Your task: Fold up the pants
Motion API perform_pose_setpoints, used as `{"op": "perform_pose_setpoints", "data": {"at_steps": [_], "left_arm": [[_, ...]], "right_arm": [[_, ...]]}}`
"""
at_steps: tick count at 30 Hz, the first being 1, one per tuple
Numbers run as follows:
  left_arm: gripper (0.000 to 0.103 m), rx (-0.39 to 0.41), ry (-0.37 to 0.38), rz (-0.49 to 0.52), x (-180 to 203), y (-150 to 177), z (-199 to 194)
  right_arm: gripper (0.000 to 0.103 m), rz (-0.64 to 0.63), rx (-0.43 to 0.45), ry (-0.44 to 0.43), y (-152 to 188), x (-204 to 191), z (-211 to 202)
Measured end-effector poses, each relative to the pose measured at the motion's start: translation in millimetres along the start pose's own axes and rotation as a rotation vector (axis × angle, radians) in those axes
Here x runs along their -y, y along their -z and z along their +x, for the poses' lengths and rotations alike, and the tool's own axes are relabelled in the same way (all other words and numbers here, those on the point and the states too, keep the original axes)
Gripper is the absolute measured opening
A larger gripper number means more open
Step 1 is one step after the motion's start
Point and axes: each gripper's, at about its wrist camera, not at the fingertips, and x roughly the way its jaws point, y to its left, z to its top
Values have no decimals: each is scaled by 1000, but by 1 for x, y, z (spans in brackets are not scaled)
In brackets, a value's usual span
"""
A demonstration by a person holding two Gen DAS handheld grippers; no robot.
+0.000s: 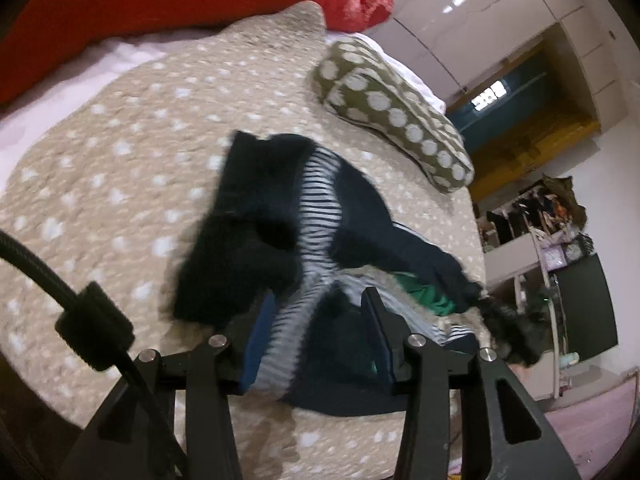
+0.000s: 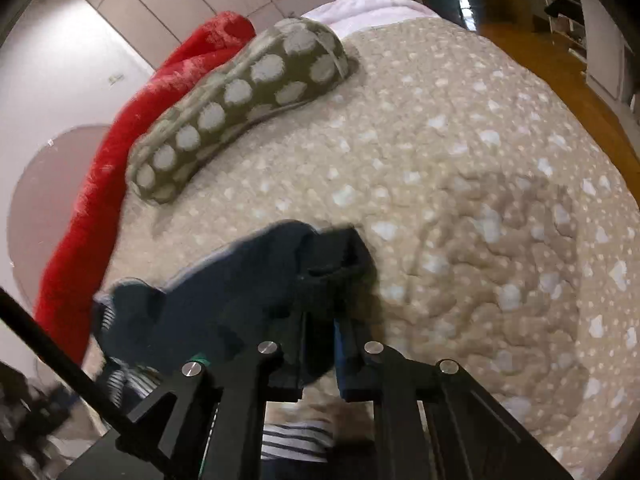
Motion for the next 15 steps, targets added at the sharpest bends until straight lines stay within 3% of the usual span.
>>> {"op": "perform_pose_setpoints", "data": {"at_steps": [2, 3, 4, 6, 13, 15], "left_arm": [[43, 30, -39, -13, -10, 0, -8], [43, 39, -57, -22, -16, -1, -10], [43, 42, -66, -33, -21, -1, -11], [44, 40, -65, -55, -31, 0, -11], [44, -30, -26, -104, -47, 15, 9], [44, -57, -10, -107, -44, 20, 16]], "right_arm": [[14, 60, 36, 85, -3, 11, -12], [22, 69, 53, 153, -3, 15, -18], [37, 73, 77, 195, 0, 22, -29], [61, 95, 83, 132, 12, 35, -46], [61, 138, 36, -87, 86, 56, -71], [61, 102, 43, -96, 96, 46, -64]]}}
